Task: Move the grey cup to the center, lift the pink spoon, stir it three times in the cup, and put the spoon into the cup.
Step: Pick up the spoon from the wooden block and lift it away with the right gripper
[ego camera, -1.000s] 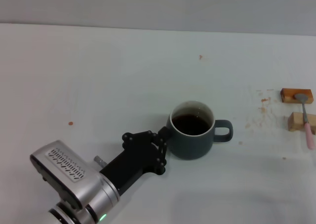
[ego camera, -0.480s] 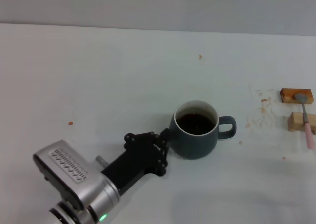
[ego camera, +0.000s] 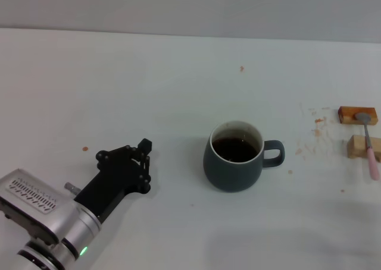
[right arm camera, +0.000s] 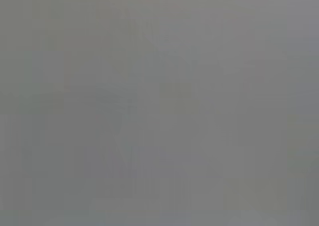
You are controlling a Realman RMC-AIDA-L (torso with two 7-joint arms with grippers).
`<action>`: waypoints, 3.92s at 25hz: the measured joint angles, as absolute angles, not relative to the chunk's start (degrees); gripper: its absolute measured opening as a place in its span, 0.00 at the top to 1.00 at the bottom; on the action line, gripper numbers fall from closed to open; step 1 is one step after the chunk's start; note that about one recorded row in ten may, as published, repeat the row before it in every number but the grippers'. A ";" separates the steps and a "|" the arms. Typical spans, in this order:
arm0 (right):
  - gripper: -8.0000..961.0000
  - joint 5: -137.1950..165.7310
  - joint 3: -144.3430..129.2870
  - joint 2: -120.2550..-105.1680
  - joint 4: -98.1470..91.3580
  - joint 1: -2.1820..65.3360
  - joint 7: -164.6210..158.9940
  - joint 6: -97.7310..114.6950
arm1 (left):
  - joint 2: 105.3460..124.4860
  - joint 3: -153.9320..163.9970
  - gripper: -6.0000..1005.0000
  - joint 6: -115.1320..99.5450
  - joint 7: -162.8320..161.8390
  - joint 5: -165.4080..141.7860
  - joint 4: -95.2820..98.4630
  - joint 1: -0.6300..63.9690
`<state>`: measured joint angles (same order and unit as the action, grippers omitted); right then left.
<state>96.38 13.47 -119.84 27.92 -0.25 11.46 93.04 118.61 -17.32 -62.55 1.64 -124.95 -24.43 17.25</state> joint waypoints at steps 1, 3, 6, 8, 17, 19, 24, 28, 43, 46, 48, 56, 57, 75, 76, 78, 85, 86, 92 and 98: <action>0.24 96.36 13.48 -119.84 28.02 -0.10 11.39 91.84 | 118.59 -17.45 1.00 -62.65 1.64 -124.87 -24.17 17.15; 0.24 96.32 13.50 -119.84 28.18 0.42 11.38 89.13 | 118.60 -17.49 1.00 -62.83 1.65 -124.76 -23.63 17.09; 0.25 96.31 13.51 -119.84 28.32 1.18 11.37 85.67 | 118.67 -17.51 1.00 -62.91 1.66 -124.78 -23.34 17.14; 0.25 96.31 13.52 -119.84 28.39 1.47 11.37 84.21 | 118.74 -17.52 1.00 -62.93 1.67 -124.90 -23.35 17.14; 0.24 96.31 13.39 -119.71 29.05 1.39 11.26 81.77 | 118.79 -17.42 1.00 -62.93 1.67 -125.03 -23.30 17.43; 0.24 96.31 13.36 -119.71 29.09 1.51 11.24 80.89 | 118.77 -17.44 1.00 -62.93 1.67 -125.04 -23.29 17.52; 0.24 96.31 13.36 -119.64 29.36 2.14 11.24 79.34 | 118.76 -17.33 1.00 -62.93 1.67 -125.07 -23.35 17.58; 0.24 96.32 13.42 -119.62 29.33 2.56 10.73 78.64 | 118.83 -17.25 1.00 -62.93 1.67 -125.07 -23.41 17.58; 0.24 96.34 13.39 -119.56 27.95 3.67 6.97 76.09 | 118.83 -17.49 1.00 -62.93 1.67 -125.07 -23.41 17.58; 0.24 96.39 13.32 -119.54 27.89 3.86 6.96 75.72 | 118.83 -17.49 1.00 -62.93 1.67 -125.07 -23.38 17.57; 0.24 96.39 13.28 -119.50 27.86 4.14 6.92 74.91 | 118.83 -17.49 1.00 -62.93 1.67 -125.07 -23.35 17.54; 0.24 96.41 13.18 -119.44 27.86 4.87 6.87 73.20 | 118.83 -17.49 1.00 -62.93 1.67 -125.06 -23.32 17.49; 0.24 96.42 13.18 -119.44 27.86 4.95 6.86 73.12 | 118.83 -17.50 1.00 -62.93 1.67 -125.07 -23.34 17.49; 0.52 96.53 12.83 -119.41 27.86 5.01 6.85 72.91 | 118.74 -17.49 1.00 -62.93 1.67 -125.07 -23.29 17.38; 0.54 96.51 12.83 -119.42 27.86 5.01 6.85 72.91 | 118.74 -17.49 1.00 -62.93 1.67 -125.07 -23.29 17.38; 0.57 96.47 12.83 -119.43 27.86 5.03 6.85 72.91 | 118.74 -17.49 1.00 -62.93 1.67 -125.07 -23.29 17.37; 0.59 96.42 12.83 -119.40 27.86 5.08 6.85 72.91 | 118.74 -17.49 1.00 -62.93 1.67 -125.07 -23.29 17.27; 0.59 96.41 12.83 -119.40 27.86 5.09 6.85 72.91 | 118.74 -17.49 1.00 -62.93 1.67 -125.07 -23.29 17.24; 0.59 96.41 12.88 -119.36 27.86 5.10 6.86 72.92 | 118.74 -17.49 1.00 -63.01 1.67 -125.07 -23.29 17.22; 0.60 96.41 13.12 -119.40 27.86 5.16 6.85 72.83 | 118.74 -17.49 1.00 -63.14 1.67 -125.07 -23.29 17.22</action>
